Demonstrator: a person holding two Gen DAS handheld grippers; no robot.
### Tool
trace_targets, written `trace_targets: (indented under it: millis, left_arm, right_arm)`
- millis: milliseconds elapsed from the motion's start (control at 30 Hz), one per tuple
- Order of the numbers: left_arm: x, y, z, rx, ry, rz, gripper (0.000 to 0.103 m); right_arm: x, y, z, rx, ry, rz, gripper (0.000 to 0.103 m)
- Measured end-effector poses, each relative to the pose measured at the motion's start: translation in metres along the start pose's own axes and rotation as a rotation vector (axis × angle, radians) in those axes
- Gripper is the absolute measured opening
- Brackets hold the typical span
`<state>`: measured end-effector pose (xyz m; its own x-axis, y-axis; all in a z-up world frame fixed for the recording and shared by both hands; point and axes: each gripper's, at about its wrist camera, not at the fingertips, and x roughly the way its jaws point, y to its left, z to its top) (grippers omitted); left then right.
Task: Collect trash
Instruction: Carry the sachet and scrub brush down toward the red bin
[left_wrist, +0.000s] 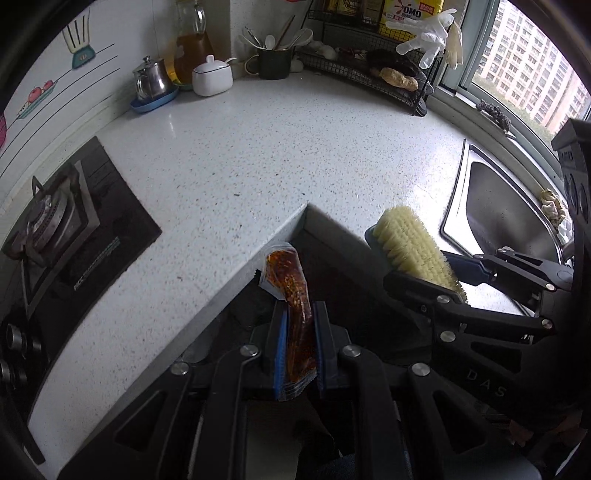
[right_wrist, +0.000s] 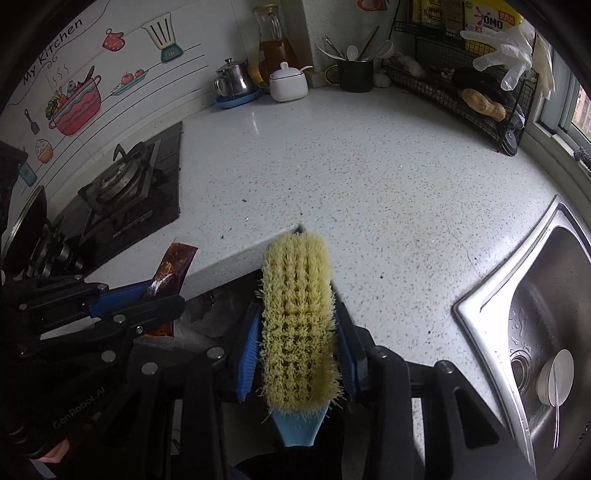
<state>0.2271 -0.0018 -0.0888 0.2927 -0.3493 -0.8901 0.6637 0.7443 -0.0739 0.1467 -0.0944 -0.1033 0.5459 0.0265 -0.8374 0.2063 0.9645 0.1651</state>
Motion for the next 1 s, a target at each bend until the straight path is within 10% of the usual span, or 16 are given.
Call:
trace_targets:
  millis: [500, 1000]
  left_arm:
    - [-0.001, 0.028, -0.093, -0.107, 0.107, -0.014, 0.011]
    - [0.114, 0.045, -0.167, -0.158, 0.181, 0.002, 0.011]
  right_arm:
    - [0.024, 0.046, -0.049, -0.067, 0.115, 0.045, 0.035]
    - [0.134, 0.041, -0.11, -0.115, 0.138, 0.054, 0.035]
